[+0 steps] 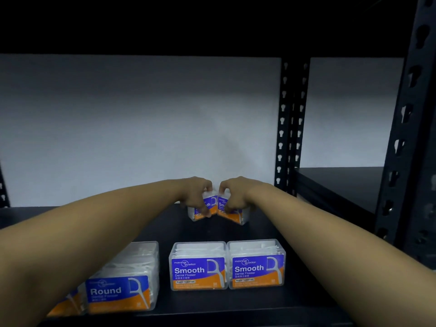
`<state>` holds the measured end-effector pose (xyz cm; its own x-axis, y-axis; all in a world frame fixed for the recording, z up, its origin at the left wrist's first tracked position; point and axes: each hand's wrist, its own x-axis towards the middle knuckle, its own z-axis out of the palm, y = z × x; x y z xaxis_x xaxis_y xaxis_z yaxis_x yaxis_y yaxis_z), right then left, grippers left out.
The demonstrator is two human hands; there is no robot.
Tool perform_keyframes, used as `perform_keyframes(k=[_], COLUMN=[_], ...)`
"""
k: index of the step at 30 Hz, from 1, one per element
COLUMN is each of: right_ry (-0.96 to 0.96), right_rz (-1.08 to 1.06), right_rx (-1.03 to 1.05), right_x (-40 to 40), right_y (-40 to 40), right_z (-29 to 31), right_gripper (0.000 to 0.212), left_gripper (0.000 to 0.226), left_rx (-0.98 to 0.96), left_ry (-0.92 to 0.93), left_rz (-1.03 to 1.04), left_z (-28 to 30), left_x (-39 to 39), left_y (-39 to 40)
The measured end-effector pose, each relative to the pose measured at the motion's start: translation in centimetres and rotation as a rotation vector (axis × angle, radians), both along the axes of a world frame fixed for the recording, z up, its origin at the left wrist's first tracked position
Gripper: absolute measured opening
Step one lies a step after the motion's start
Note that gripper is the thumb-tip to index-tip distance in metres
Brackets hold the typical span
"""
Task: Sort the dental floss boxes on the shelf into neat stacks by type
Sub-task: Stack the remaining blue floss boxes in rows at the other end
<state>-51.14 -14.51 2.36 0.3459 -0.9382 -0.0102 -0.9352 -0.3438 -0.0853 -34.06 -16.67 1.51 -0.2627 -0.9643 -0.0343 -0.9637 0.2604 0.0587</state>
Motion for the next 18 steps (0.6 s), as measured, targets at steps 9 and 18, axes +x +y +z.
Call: perform_keyframes(k=[9,18], right_ry=[0.028,0.044], right_rz=[-0.027,-0.066], right_rx=[0.037,-0.013], right_x=[-0.4,-1.6], right_y=[1.5,4.6], right_z=[0.7,3.7], right_gripper=[0.062,0.058], left_gripper=[0.071,0.061], left_rx=[0.117,0.034], left_ry=[0.078,0.146], left_rz=[-0.003,-0.015], left_z=[0.8,4.1], left_x=[0.4,-0.4], left_y=[1.6,4.1])
